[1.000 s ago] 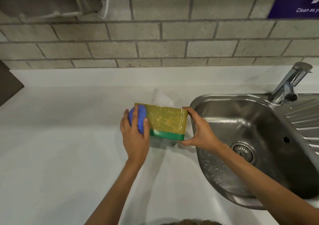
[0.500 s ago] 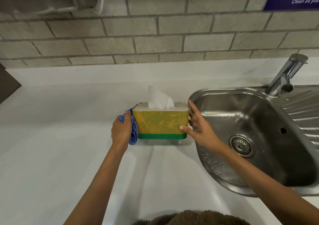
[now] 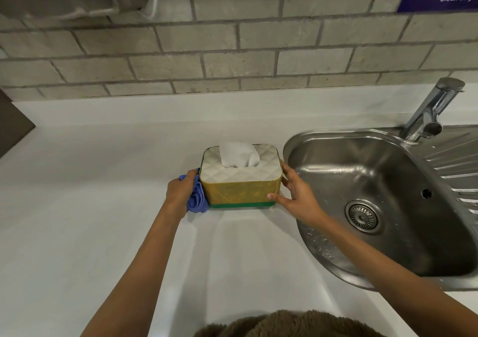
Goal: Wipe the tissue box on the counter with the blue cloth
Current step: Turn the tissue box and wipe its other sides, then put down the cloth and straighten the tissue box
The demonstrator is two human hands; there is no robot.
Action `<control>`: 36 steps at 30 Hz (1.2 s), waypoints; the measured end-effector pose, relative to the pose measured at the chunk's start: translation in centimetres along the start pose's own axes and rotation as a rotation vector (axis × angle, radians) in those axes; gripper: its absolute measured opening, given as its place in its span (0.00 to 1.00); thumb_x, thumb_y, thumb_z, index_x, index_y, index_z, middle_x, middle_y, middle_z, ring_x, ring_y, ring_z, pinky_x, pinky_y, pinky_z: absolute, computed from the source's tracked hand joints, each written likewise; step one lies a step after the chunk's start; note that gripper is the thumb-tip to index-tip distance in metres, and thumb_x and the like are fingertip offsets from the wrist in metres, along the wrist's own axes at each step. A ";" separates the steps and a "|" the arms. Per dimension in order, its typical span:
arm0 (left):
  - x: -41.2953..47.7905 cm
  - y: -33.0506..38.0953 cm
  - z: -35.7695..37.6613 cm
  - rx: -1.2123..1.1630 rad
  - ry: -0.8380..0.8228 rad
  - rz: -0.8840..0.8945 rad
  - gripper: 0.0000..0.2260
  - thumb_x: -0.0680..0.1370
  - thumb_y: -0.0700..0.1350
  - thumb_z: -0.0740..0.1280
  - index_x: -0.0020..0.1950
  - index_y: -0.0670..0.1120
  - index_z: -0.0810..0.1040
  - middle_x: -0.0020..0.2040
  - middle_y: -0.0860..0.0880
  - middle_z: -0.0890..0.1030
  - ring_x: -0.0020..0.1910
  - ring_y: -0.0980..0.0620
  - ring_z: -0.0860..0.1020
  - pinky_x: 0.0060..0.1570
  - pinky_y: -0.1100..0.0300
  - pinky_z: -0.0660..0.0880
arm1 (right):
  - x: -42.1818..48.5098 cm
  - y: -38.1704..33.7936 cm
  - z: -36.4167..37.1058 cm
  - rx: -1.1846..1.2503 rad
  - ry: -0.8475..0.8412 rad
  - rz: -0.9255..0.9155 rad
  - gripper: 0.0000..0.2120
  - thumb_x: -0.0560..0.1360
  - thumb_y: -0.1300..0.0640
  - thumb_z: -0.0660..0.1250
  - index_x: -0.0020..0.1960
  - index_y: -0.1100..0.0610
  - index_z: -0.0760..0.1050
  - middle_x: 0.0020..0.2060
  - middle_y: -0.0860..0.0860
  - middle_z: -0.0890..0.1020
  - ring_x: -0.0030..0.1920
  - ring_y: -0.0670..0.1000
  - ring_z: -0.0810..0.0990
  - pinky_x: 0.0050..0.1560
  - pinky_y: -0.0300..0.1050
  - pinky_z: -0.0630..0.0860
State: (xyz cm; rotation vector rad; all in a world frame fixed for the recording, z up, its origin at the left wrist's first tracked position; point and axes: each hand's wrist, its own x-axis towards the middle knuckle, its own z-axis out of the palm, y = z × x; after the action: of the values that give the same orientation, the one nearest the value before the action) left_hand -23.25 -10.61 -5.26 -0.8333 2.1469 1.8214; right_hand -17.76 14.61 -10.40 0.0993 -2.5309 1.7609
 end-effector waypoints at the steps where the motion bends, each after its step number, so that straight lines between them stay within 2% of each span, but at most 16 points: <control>1: 0.1 -0.1 -0.1 0.000 -0.002 -0.007 0.13 0.74 0.50 0.66 0.33 0.46 0.70 0.31 0.47 0.74 0.29 0.50 0.71 0.27 0.61 0.65 | 0.0 0.1 0.1 -0.007 0.007 -0.008 0.43 0.69 0.63 0.74 0.75 0.49 0.53 0.63 0.31 0.68 0.65 0.33 0.67 0.64 0.26 0.67; 4: 0.2 -0.5 -0.1 -0.055 -0.011 -0.008 0.12 0.74 0.50 0.68 0.34 0.46 0.72 0.34 0.48 0.75 0.34 0.49 0.74 0.32 0.60 0.70 | -0.2 0.1 0.6 -0.014 0.029 -0.034 0.42 0.69 0.63 0.74 0.76 0.51 0.54 0.64 0.35 0.70 0.65 0.34 0.69 0.59 0.21 0.65; 8: 0.3 -0.9 0.2 -0.150 0.014 0.043 0.12 0.75 0.50 0.67 0.34 0.46 0.73 0.35 0.49 0.76 0.34 0.52 0.74 0.36 0.61 0.72 | -0.1 0.1 1.0 -0.033 0.057 -0.045 0.42 0.69 0.63 0.74 0.76 0.55 0.55 0.64 0.39 0.69 0.65 0.40 0.69 0.58 0.18 0.64; 10: 0.2 -1.1 0.4 -0.201 0.024 0.065 0.12 0.76 0.49 0.66 0.35 0.46 0.72 0.36 0.49 0.76 0.34 0.53 0.74 0.36 0.62 0.72 | -0.1 0.0 1.2 -0.031 0.076 -0.039 0.42 0.69 0.64 0.74 0.76 0.56 0.55 0.65 0.40 0.69 0.66 0.42 0.69 0.58 0.18 0.64; 14: -0.3 -1.1 0.3 -0.334 0.061 0.035 0.10 0.77 0.48 0.65 0.38 0.46 0.73 0.37 0.48 0.76 0.35 0.53 0.75 0.35 0.63 0.73 | -0.2 -0.1 1.5 -0.019 0.097 -0.037 0.42 0.68 0.65 0.74 0.75 0.56 0.55 0.64 0.37 0.68 0.66 0.41 0.68 0.59 0.19 0.65; 18: -1.6 -2.3 -0.4 -0.426 0.103 -0.014 0.11 0.78 0.49 0.64 0.37 0.47 0.72 0.38 0.48 0.76 0.35 0.53 0.75 0.32 0.62 0.71 | -0.5 -0.3 1.7 -0.010 0.119 -0.034 0.42 0.69 0.65 0.73 0.76 0.56 0.54 0.66 0.42 0.68 0.66 0.42 0.68 0.60 0.20 0.65; 20: -2.3 -3.0 -0.2 -0.427 0.064 -0.076 0.12 0.79 0.49 0.62 0.37 0.47 0.71 0.48 0.45 0.80 0.34 0.53 0.73 0.31 0.63 0.70 | -0.9 -0.3 2.0 -0.016 0.124 -0.039 0.42 0.69 0.66 0.73 0.76 0.57 0.54 0.66 0.43 0.69 0.66 0.42 0.69 0.60 0.20 0.64; 22: -2.7 -3.2 0.6 -0.387 -0.035 -0.144 0.13 0.81 0.48 0.57 0.37 0.47 0.68 0.66 0.41 0.75 0.32 0.51 0.70 0.26 0.66 0.68 | -1.3 -0.4 2.3 -0.010 0.130 -0.035 0.42 0.69 0.67 0.73 0.76 0.57 0.54 0.65 0.41 0.69 0.65 0.40 0.69 0.59 0.19 0.64; 23: -2.9 -3.2 1.0 -0.337 -0.066 -0.158 0.13 0.81 0.48 0.56 0.38 0.46 0.68 0.67 0.39 0.73 0.31 0.50 0.68 0.20 0.66 0.68 | -1.5 -0.5 2.3 -0.006 0.130 -0.034 0.42 0.69 0.68 0.72 0.76 0.57 0.54 0.64 0.38 0.69 0.64 0.37 0.69 0.58 0.19 0.65; 25: -3.0 -3.3 1.6 -0.322 -0.073 -0.166 0.11 0.81 0.49 0.56 0.44 0.44 0.71 0.60 0.38 0.74 0.32 0.48 0.69 0.15 0.69 0.66 | -1.9 -0.6 2.4 -0.003 0.121 -0.032 0.41 0.69 0.67 0.72 0.76 0.56 0.54 0.62 0.35 0.68 0.62 0.34 0.69 0.57 0.19 0.65; 27: -2.9 -3.3 1.8 -0.427 -0.107 -0.188 0.11 0.81 0.50 0.57 0.52 0.43 0.70 0.50 0.42 0.75 0.35 0.50 0.71 0.25 0.63 0.71 | -2.4 -0.7 2.5 -0.010 0.114 -0.033 0.40 0.70 0.66 0.72 0.75 0.57 0.54 0.64 0.39 0.69 0.63 0.39 0.70 0.58 0.20 0.66; 28: -2.8 -3.2 1.8 -0.493 -0.140 -0.197 0.10 0.81 0.50 0.57 0.52 0.43 0.69 0.46 0.45 0.74 0.36 0.51 0.71 0.30 0.63 0.70 | -2.7 -0.8 2.6 -0.018 0.107 -0.039 0.40 0.70 0.65 0.72 0.75 0.58 0.54 0.65 0.42 0.69 0.64 0.42 0.70 0.59 0.21 0.66; 31: -2.4 -2.5 1.5 -0.605 -0.210 -0.186 0.11 0.81 0.47 0.56 0.39 0.49 0.66 0.34 0.49 0.67 0.31 0.55 0.69 0.30 0.65 0.70 | -3.3 -1.3 2.8 -0.013 0.035 -0.025 0.39 0.71 0.65 0.71 0.76 0.59 0.54 0.66 0.44 0.68 0.66 0.45 0.70 0.63 0.30 0.68; 33: -2.9 -2.5 1.3 -0.597 -0.221 -0.137 0.14 0.81 0.43 0.55 0.35 0.51 0.63 0.27 0.49 0.68 0.23 0.56 0.70 0.22 0.68 0.69 | -3.7 -2.0 2.6 0.059 -0.009 0.043 0.38 0.72 0.66 0.70 0.75 0.57 0.55 0.65 0.45 0.68 0.63 0.45 0.72 0.58 0.31 0.73; 34: -3.5 -2.7 1.0 -0.590 -0.241 -0.120 0.15 0.81 0.42 0.54 0.34 0.50 0.63 0.26 0.48 0.68 0.20 0.56 0.70 0.20 0.71 0.68 | -3.9 -2.4 2.3 0.103 -0.001 0.081 0.36 0.72 0.66 0.70 0.75 0.55 0.57 0.65 0.47 0.70 0.62 0.46 0.73 0.53 0.28 0.75; 36: -4.9 -3.6 0.2 -0.629 -0.272 -0.148 0.14 0.81 0.44 0.55 0.36 0.46 0.68 0.33 0.46 0.71 0.28 0.54 0.74 0.23 0.68 0.73 | -4.5 -3.2 1.7 0.135 0.067 0.120 0.30 0.73 0.64 0.70 0.72 0.55 0.63 0.62 0.50 0.74 0.57 0.48 0.77 0.45 0.25 0.76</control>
State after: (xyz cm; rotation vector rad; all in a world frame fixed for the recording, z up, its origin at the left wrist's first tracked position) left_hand -17.39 -9.28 -5.88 -0.7676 1.3181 2.3940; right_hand -13.03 11.98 -8.42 -0.1063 -2.4171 1.9432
